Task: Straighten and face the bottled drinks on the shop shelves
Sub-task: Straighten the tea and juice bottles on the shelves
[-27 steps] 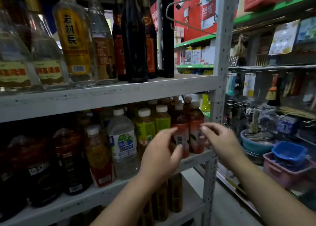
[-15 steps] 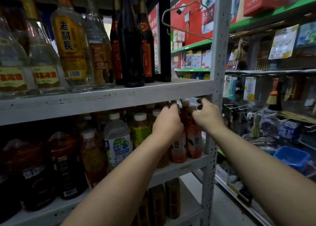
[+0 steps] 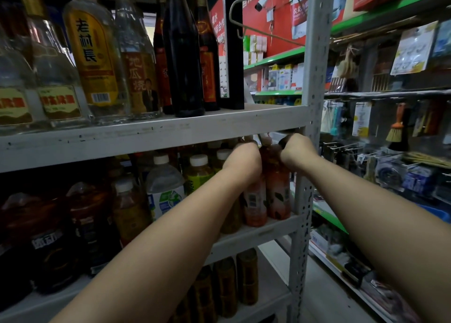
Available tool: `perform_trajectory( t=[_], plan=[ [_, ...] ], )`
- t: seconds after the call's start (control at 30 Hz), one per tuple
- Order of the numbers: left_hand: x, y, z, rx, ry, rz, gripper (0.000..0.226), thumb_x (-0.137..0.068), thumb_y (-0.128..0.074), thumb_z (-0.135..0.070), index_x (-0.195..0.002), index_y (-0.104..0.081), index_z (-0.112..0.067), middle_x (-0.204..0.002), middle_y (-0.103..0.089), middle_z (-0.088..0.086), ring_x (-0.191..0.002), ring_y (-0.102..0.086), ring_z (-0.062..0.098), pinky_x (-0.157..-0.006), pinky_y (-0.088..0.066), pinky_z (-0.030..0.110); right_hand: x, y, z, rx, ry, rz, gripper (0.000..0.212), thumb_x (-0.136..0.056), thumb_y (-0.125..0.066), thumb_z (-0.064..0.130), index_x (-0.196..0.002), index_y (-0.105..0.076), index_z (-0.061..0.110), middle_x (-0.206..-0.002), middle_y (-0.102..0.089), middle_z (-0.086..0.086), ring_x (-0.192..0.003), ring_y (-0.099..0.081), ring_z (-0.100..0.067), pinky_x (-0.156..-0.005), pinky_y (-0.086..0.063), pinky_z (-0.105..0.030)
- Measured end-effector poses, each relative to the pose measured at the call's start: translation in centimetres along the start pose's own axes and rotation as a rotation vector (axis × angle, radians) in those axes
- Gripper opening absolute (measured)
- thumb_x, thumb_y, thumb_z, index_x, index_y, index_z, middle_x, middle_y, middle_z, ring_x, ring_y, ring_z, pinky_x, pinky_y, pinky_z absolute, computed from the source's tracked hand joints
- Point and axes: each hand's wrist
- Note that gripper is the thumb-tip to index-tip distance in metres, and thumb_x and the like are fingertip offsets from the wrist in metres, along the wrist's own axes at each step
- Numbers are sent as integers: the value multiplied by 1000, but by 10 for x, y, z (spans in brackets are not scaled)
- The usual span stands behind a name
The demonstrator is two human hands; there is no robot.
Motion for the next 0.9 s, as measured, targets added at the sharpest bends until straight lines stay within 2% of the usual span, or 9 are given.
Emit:
perform_trajectory(
  t=[0.07,0.17,0.23,0.3,0.4,0.53,0.6,0.8,0.9],
  plan=[
    [-7,2,-4,-122,54,64,41,-86,-59,-8,-127,-52,-7,-121,-55,14,-108,-56,30,-87,-50,37,-1,3,-1,-13,22,40,19,-87,-61,26,-84,-67,9,-86,-66,-14,-74,-63,-31,-64,-55,-35],
    [-17,3,-14,-280,12,116,38,-88,-56,-10,-126,-53,-6,-126,-53,15,-112,-54,30,-88,-48,36,-3,8,-5,-100,23,121,15,-89,-58,20,-90,-67,8,-87,-67,-17,-74,-65,-34,-65,-58,-45],
    [-25,4,-17,-400,21,183,48,-88,-58,-13,-135,-46,-5,-137,-45,16,-121,-49,31,-96,-44,38,-3,9,-7,-142,9,157,12,-88,-56,15,-90,-66,9,-86,-67,-17,-72,-67,-35,-61,-58,-49],
    [-31,5,-19,-414,85,249,66,-86,-62,-14,-144,-32,-7,-145,-36,16,-127,-43,31,-101,-40,39,-2,9,-5,-92,45,130,13,-88,-57,21,-89,-65,11,-84,-65,-14,-71,-66,-31,-60,-59,-42],
    [-34,4,-24,-379,91,232,75,-83,-65,-12,-148,-27,-12,-147,-34,14,-128,-43,30,-101,-40,39,1,4,1,88,137,37,17,-88,-57,25,-95,-66,12,-91,-65,-13,-80,-62,-31,-67,-54,-33],
    [-34,3,-24,-351,88,169,60,-84,-65,-9,-138,-42,-9,-135,-46,14,-120,-49,32,-99,-44,42,-1,-5,2,104,110,-10,17,-86,-59,16,-99,-69,17,-100,-65,-14,-85,-63,-32,-64,-43,-27],
    [-35,4,-22,-349,85,154,51,-84,-64,-9,-132,-48,-10,-129,-51,13,-114,-52,30,-98,-46,42,-3,-4,4,119,103,25,26,-85,-59,13,-108,-68,20,-105,-65,-13,-88,-63,-31,-67,-48,-28],
    [-51,-6,-17,-318,141,157,46,-88,-62,-15,-131,-48,-9,-129,-51,12,-113,-52,27,-86,-43,35,-9,3,6,137,199,236,33,-88,-55,7,-121,-59,7,-118,-62,-15,-104,-59,-31,-90,-49,-36],
    [-58,-13,-15,-244,221,129,41,-92,-56,-25,-131,-47,-16,-132,-49,9,-117,-49,26,-91,-40,37,-7,5,3,96,278,222,35,-89,-51,3,-123,-58,8,-116,-62,-13,-101,-60,-31,-85,-50,-34]
  ],
)
Point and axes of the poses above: each hand's wrist, its own x-axis away from the middle knuckle, its own y-axis out of the back of the hand, z = x × y
